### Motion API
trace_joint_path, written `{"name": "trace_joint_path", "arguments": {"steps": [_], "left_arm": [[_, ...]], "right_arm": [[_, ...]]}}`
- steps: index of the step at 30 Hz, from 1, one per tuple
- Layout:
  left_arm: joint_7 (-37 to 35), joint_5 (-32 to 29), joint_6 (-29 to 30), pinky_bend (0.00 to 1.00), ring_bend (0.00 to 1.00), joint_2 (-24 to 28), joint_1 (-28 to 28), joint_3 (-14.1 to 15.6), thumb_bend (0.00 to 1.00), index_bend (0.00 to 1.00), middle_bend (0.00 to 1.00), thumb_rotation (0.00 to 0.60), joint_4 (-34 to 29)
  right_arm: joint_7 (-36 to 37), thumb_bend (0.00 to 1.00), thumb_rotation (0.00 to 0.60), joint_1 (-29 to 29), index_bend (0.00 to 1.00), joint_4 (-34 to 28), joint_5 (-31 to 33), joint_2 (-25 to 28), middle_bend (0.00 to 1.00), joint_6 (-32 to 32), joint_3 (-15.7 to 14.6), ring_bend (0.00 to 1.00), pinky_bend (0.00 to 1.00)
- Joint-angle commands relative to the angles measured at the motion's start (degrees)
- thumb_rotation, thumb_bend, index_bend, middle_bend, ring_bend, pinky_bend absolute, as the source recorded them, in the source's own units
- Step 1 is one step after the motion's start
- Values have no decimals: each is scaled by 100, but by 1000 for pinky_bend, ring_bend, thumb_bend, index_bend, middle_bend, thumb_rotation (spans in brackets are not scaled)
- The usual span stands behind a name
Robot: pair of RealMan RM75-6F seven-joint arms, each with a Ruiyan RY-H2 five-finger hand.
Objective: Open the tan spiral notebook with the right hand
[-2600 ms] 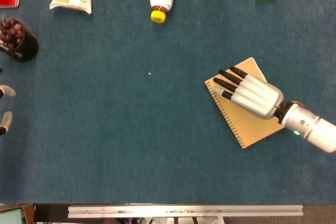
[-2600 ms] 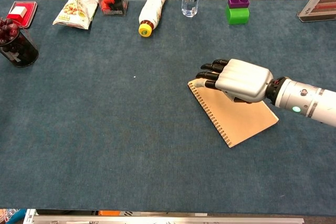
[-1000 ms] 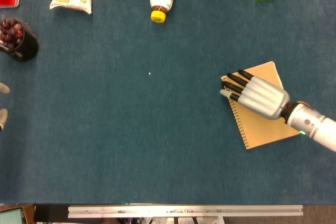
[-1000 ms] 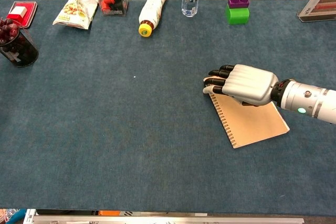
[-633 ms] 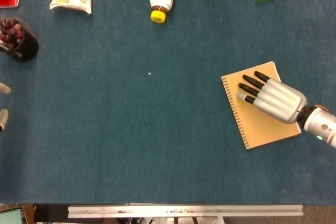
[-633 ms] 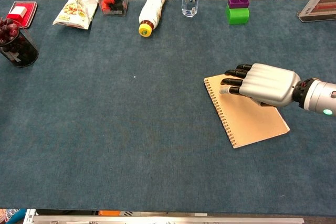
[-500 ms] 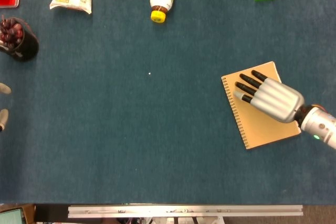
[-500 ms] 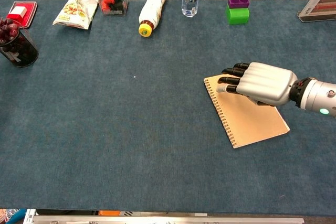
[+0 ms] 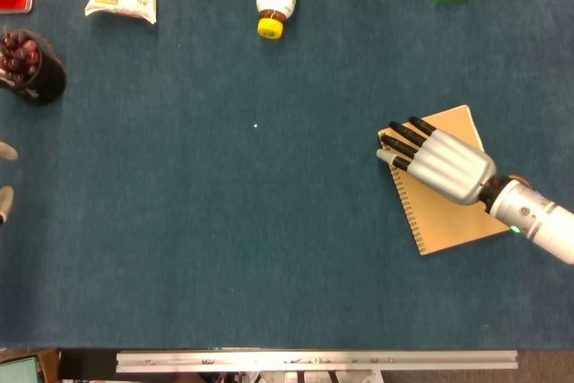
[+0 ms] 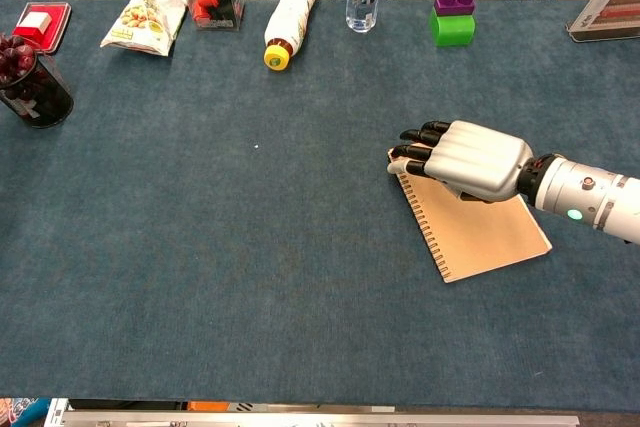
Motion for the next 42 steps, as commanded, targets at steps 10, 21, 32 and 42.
{"name": "trace_joint_path", "arguments": {"steps": [10, 21, 32, 42], "left_arm": [[-12, 2, -4, 261, 164, 3, 0, 2, 321, 375, 110, 600, -4], [-59, -10, -18, 261, 164, 21, -4, -4, 321, 375, 110, 600, -12], [-33, -14, -20, 261, 164, 9, -5, -2, 321, 375, 110, 600, -7], [21, 3, -17, 261, 164, -10, -3, 14, 321, 375, 110, 600, -6]], "right_arm": [[149, 1000, 600, -8, 168, 310, 48, -156, 155, -65, -8, 70, 165], [68, 1000, 600, 17, 168, 214, 33, 0, 155, -153, -74, 70, 165], [-553, 1000, 600, 37, 168, -583, 83, 787, 155, -334, -156, 70, 165], [-1143, 1000, 600, -68, 168, -1361, 279, 1564, 157, -417, -172, 70, 165]]}}
